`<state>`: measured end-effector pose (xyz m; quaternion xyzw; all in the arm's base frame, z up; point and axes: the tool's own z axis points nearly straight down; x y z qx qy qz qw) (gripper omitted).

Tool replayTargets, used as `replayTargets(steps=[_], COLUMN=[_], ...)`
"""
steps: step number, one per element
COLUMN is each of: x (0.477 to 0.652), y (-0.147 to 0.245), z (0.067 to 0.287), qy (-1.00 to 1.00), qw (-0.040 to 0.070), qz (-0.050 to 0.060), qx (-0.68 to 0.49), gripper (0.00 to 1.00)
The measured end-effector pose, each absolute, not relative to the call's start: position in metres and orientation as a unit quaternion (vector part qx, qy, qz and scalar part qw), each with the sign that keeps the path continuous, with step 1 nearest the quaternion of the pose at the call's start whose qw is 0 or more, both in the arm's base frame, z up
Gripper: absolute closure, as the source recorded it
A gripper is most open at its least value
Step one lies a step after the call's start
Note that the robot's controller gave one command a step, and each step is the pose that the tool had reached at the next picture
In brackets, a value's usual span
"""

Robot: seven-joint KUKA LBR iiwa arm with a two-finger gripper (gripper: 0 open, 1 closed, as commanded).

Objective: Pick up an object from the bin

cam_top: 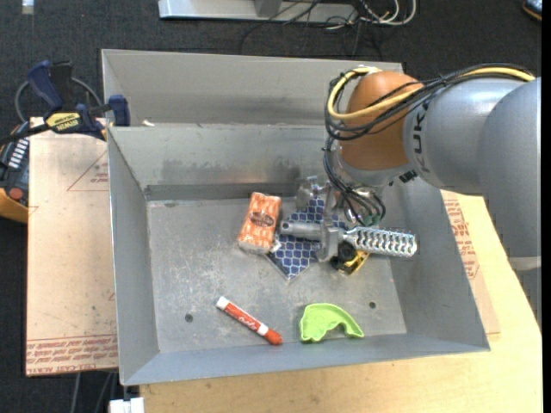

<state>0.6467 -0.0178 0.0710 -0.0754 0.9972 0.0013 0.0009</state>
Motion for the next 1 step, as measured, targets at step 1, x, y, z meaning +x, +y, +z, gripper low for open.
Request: replayTargets(steps=[1], x=[0.6501], y=[-0.0145], z=[0.0722], qy=[0.997], qw=[0.002], qz=[0.001], qx=[-0.073], gripper=[1.0])
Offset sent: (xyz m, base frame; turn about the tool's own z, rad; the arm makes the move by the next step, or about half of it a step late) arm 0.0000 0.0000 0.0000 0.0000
